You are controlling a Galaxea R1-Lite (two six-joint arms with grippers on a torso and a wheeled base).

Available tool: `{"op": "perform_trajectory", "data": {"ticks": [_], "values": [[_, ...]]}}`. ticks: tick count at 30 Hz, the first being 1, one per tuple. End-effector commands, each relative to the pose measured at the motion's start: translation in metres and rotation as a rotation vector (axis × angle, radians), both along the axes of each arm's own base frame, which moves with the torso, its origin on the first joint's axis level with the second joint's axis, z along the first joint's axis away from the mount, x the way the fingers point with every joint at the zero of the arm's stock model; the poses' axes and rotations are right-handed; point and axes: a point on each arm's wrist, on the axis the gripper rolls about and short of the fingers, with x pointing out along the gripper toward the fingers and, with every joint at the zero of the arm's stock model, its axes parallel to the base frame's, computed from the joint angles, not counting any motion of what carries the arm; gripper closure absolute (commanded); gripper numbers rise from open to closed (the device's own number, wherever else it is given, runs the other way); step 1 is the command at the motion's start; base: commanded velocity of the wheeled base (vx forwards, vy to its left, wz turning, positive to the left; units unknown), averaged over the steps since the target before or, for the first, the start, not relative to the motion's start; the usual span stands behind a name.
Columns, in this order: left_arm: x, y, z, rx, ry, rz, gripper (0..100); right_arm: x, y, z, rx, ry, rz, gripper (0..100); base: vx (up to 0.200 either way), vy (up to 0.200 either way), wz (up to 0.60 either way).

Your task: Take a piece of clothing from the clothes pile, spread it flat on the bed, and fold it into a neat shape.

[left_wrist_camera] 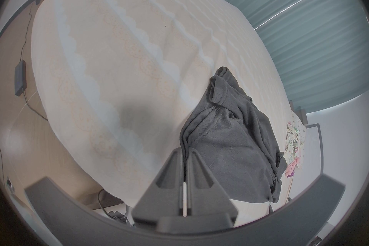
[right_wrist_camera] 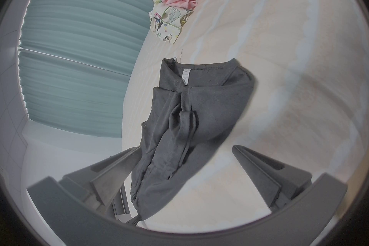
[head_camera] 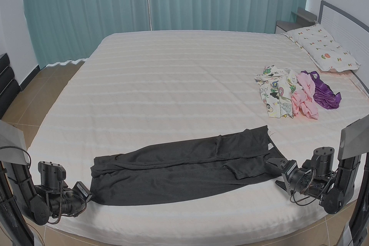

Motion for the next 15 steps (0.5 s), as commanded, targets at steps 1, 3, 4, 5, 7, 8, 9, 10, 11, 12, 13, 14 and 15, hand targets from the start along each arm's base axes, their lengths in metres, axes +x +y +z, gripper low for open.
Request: {"op": "perform_trajectory", "data": {"ticks": [1,3,4,5,7,8,9,10,11,12,13,14,15], "values": [[0.002,0.001,0.0,-0.007,-0.003,0.0,100,0.013,0.003,-0.012,-0.002,0.01,0.0,0,0.0,0.0,0.0],[0.003,0.001,0.0,-0.008,-0.008,0.001,100,0.019,0.005,-0.018,-0.005,0.014,0.0,0,0.0,0.0,0.0],[0.003,0.001,0.0,-0.008,-0.006,0.003,100,0.021,0.006,-0.019,-0.005,0.014,0.001,0,0.0,0.0,0.0],[0.003,0.001,0.0,-0.008,-0.006,0.003,100,0.022,0.006,-0.019,-0.006,0.014,-0.001,0,0.0,0.0,0.0],[0.003,0.001,0.0,-0.008,-0.008,0.003,100,0.025,0.008,-0.019,-0.005,0.005,0.002,0,0.0,0.0,0.0],[0.003,0.001,0.0,-0.008,-0.008,0.003,100,0.029,0.008,-0.02,-0.003,-0.005,0.001,0,0.0,0.0,0.0],[0.003,0.001,0.0,-0.008,-0.008,0.003,100,0.031,0.009,-0.021,-0.003,-0.008,0.002,0,0.0,0.0,0.0],[0.003,0.001,0.0,-0.008,-0.008,0.003,100,0.034,0.01,-0.022,-0.003,-0.011,0.001,0,0.0,0.0,0.0],[0.003,0.001,0.0,-0.008,-0.008,0.003,100,0.036,0.011,-0.023,-0.001,-0.014,0.002,0,0.0,0.0,0.0],[0.003,0.001,0.0,-0.009,-0.007,0.002,100,0.036,0.011,-0.024,-0.002,-0.014,0.001,0,0.0,0.0,0.0],[0.003,0.001,0.0,-0.012,-0.007,0.001,100,0.037,0.011,-0.024,-0.002,-0.012,0.001,0,0.0,0.0,0.0],[0.003,0.002,0.0,-0.012,-0.007,0.003,100,0.037,0.011,-0.025,-0.002,-0.011,0.002,0,0.0,0.0,0.0],[0.003,0.002,0.0,-0.013,-0.007,0.006,100,0.036,0.011,-0.024,-0.002,-0.012,0.001,0,0.0,0.0,0.0]]}}
